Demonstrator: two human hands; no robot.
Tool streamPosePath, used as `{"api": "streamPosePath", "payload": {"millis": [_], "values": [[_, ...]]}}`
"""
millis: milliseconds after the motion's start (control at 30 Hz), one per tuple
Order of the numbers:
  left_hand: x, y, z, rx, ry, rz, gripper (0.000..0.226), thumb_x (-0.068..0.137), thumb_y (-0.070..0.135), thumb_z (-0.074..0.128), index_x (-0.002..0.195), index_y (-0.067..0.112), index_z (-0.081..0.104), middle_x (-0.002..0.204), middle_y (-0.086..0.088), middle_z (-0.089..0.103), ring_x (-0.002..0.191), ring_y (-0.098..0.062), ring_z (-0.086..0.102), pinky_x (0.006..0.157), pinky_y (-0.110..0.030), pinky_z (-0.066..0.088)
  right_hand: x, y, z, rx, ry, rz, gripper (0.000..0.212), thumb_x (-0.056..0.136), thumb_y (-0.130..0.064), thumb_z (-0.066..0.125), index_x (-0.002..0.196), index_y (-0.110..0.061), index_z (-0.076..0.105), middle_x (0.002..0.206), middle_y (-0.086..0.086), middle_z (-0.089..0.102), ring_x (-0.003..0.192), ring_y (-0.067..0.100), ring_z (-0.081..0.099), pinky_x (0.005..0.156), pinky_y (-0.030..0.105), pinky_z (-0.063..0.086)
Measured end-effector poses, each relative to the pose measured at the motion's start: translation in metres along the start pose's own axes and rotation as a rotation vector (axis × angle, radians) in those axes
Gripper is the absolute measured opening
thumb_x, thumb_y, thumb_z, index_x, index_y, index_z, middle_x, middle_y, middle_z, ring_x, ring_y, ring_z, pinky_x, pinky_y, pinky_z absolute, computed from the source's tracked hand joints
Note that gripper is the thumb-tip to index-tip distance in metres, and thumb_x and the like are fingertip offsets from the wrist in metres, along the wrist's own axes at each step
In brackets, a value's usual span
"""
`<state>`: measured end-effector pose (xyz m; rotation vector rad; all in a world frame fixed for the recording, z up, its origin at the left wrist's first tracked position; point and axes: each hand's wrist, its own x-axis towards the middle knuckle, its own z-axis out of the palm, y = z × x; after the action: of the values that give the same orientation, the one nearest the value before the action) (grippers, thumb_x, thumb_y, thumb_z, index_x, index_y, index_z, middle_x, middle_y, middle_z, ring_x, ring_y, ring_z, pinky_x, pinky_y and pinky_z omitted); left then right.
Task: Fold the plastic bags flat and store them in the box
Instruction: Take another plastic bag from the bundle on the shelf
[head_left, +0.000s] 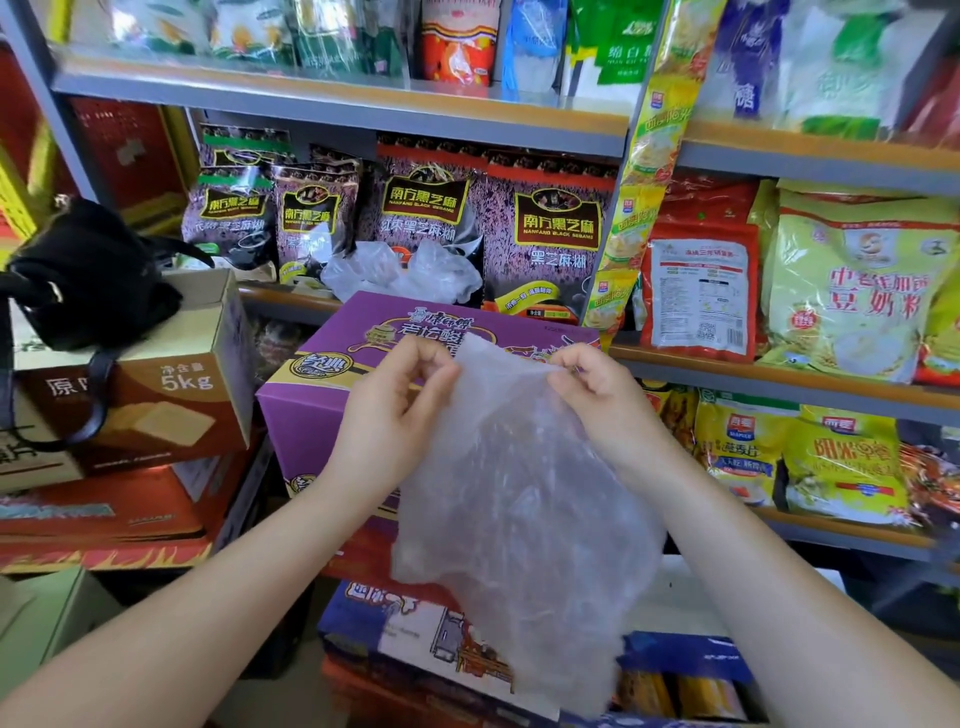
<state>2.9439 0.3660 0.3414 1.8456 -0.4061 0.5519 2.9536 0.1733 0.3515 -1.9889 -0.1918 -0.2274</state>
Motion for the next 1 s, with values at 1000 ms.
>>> {"api": "streamPosePath", "payload": {"millis": [1000], "values": [[0.087, -0.061, -0.032, -0.030, -0.357, 0.001, 0.007, 0.067, 0.047, 0.069, 0.065, 0.041, 0.066, 0.118, 0.018, 0.048, 0.110, 0.013, 0.043, 0.090, -0.013, 0.037, 0.133, -0.027, 0.038, 0.505, -0.120, 0.142, 0.020, 0.075, -0.001, 0.044, 0.061, -0.013, 0.051, 0.049, -0.005, 0.050, 0.047, 0.010, 0.046, 0.049, 0.022, 0.033]]}}
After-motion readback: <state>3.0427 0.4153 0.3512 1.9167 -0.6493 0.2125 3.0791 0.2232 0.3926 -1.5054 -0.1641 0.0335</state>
